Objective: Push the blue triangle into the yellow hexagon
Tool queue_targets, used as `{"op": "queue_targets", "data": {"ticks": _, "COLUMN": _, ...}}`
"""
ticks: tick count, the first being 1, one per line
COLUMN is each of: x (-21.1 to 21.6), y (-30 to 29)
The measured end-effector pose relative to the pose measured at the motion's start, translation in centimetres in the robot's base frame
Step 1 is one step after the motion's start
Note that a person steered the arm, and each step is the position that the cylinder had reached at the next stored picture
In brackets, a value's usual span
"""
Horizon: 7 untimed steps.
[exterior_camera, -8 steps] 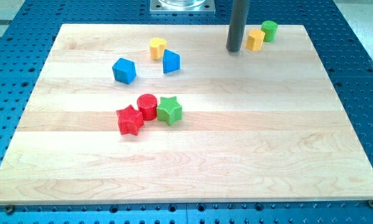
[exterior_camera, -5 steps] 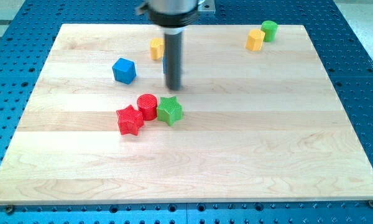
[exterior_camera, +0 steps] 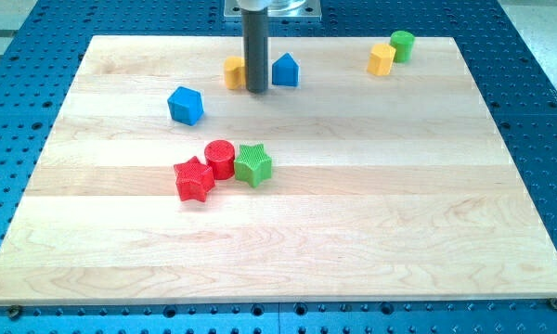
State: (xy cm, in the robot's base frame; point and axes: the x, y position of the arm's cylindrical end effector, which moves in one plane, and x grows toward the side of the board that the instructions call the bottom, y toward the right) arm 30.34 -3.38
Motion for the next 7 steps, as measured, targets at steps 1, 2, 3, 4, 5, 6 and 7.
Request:
{"op": "queue_targets", "data": {"ticks": 1, "x": -2.0, "y": 1.8}}
{"op": "queue_targets", "data": {"ticks": 2, "x": -3.3, "y": 6.8}}
{"op": "queue_targets", "data": {"ticks": 3, "x": -3.4, "y": 9.4}}
{"op": "queue_targets", "data": {"ticks": 4, "x": -0.8, "y": 8.4}}
{"op": "queue_targets", "data": {"ticks": 5, "x": -0.8, "y": 10.6}}
{"op": "queue_targets", "data": {"ticks": 6, "x": -0.8, "y": 12.6}}
{"op": "queue_targets", "data": {"ticks": 7, "x": -2.1, "y": 15.8}}
